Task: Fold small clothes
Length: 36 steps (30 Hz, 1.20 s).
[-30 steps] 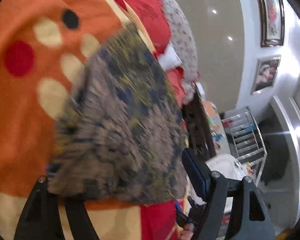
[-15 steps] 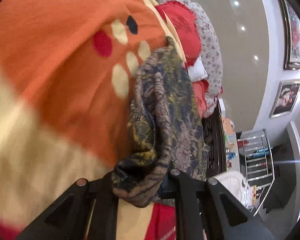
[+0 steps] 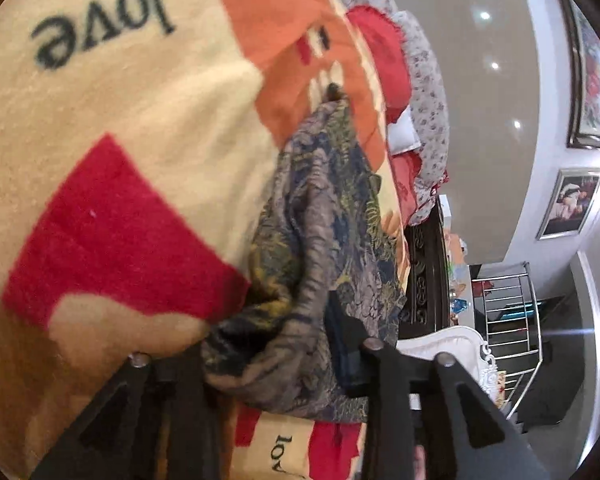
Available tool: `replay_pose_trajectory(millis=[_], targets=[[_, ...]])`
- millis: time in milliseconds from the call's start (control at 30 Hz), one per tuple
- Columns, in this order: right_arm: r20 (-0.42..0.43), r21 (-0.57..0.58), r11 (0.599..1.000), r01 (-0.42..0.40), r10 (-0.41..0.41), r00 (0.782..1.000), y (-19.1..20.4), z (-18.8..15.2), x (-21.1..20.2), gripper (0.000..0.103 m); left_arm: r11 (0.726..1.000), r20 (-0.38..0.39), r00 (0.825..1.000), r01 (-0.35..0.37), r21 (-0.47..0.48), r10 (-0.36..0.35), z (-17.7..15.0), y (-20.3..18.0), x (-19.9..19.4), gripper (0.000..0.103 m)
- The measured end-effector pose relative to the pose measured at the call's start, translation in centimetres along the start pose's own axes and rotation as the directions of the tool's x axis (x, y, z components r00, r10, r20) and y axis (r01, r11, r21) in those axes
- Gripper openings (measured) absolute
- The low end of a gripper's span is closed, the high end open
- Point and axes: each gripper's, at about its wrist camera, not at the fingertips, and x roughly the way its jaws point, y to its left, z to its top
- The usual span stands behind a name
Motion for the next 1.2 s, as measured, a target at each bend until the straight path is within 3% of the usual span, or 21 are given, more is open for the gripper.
replay_pose_trajectory(millis=[67, 133, 200, 233, 267, 333, 367, 433, 467, 500, 533, 600, 633, 700, 767, 800, 933, 1033, 1133, 1200], targets=[[0.042, -0.122, 0.992, 0.029, -0.024, 0.999, 2.9, 0.5, -0.8, 0.023, 1.000, 0.057, 0.998, -0.015, 0.013, 0.014, -0.6, -0.8, -0.1, 0.041], [0.028, -0.347, 0.936, 0.066, -0.060, 0.998, 8.6, -0.7, 0.2, 0.029, 0.999, 0.103, 0.994, -0.039, 0.017, 0.037, -1.1, -1.2, -0.2, 0.044], [-0.043, -0.500, 0.866, 0.029, -0.059, 0.997, 13.2, -2.7, 2.6, 0.036, 0.995, 0.156, 0.984, -0.092, 0.036, 0.085, -2.3, -1.6, -0.7, 0.042], [-0.093, -0.567, 0.823, -0.006, -0.056, 0.994, 15.8, -4.2, 4.4, 0.039, 0.989, 0.179, 0.976, -0.139, 0.057, 0.126, -2.7, -1.9, -0.7, 0.035], [-0.132, -0.613, 0.789, -0.036, -0.057, 0.990, 17.4, -5.7, 5.6, 0.039, 0.977, 0.197, 0.964, -0.198, 0.081, 0.179, -2.9, -2.3, -0.4, 0.021], [-0.237, -0.689, 0.715, -0.117, -0.071, 0.969, 22.3, -8.8, 10.1, 0.039, 0.954, 0.232, 0.943, -0.272, 0.128, 0.238, -3.2, -3.1, 0.0, 0.016], [-0.270, -0.698, 0.701, -0.147, -0.068, 0.960, 23.5, -9.8, 11.3, 0.039, 0.928, 0.262, 0.924, -0.328, 0.175, 0.278, -3.4, -4.3, 0.3, 0.014], [-0.367, -0.700, 0.679, -0.223, -0.073, 0.928, 26.9, -12.1, 15.3, 0.039, 0.830, 0.355, 0.872, -0.453, 0.325, 0.337, -4.4, -7.6, 1.2, 0.013], [-0.388, -0.696, 0.679, -0.234, -0.082, 0.918, 27.8, -12.5, 16.7, 0.040, 0.750, 0.421, 0.839, -0.515, 0.414, 0.344, -5.6, -9.3, 1.5, 0.013], [-0.440, -0.681, 0.683, -0.264, -0.094, 0.893, 29.2, -13.0, 18.9, 0.043, 0.655, 0.485, 0.810, -0.567, 0.499, 0.331, -7.0, -11.2, 2.0, 0.013], [-0.489, -0.660, 0.694, -0.287, -0.107, 0.866, 29.9, -13.7, 20.2, 0.045, 0.586, 0.521, 0.796, -0.591, 0.555, 0.309, -8.3, -12.5, 2.3, 0.012], [-0.593, -0.606, 0.733, -0.310, -0.156, 0.790, 31.2, -14.5, 23.7, 0.046, 0.493, 0.550, 0.796, -0.595, 0.635, 0.253, -10.1, -14.7, 3.0, 0.012], [-0.618, -0.596, 0.744, -0.302, -0.186, 0.764, 31.6, -14.8, 24.9, 0.047, 0.460, 0.552, 0.802, -0.588, 0.665, 0.226, -10.7, -15.7, 3.4, 0.012], [-0.642, -0.610, 0.732, -0.302, -0.234, 0.730, 32.5, -15.4, 26.4, 0.050, 0.426, 0.550, 0.813, -0.573, 0.700, 0.191, -11.5, -16.9, 3.9, 0.012], [-0.630, -0.656, 0.691, -0.302, -0.281, 0.724, 33.4, -16.1, 27.1, 0.057, 0.405, 0.546, 0.822, -0.560, 0.723, 0.162, -11.9, -17.5, 4.2, 0.012], [-0.617, -0.687, 0.663, -0.296, -0.317, 0.720, 34.0, -16.6, 27.6, 0.061, 0.407, 0.531, 0.835, -0.540, 0.737, 0.146, -12.0, -17.8, 4.4, 0.012], [-0.582, -0.754, 0.590, -0.287, -0.398, 0.709, 35.8, -17.9, 29.2, 0.062, 0.403, 0.502, 0.856, -0.505, 0.763, 0.124, -11.9, -18.9, 5.3, 0.012], [-0.515, -0.831, 0.483, -0.276, -0.481, 0.709, 37.1, -19.2, 30.0, 0.062, 0.397, 0.482, 0.870, -0.482, 0.781, 0.108, -12.4, -19.4, 5.6, 0.012], [-0.466, -0.871, 0.418, -0.258, -0.540, 0.701, 37.4, -19.8, 30.9, 0.062, 0.390, 0.461, 0.882, -0.459, 0.799, 0.096, -12.7, -19.4, 5.9, 0.012], [-0.411, -0.904, 0.354, -0.239, -0.573, 0.708, 37.5, -20.0, 31.4, 0.059, 0.384, 0.451, 0.887, -0.452, 0.805, 0.099, -13.0, -19.7, 6.2, 0.012]])
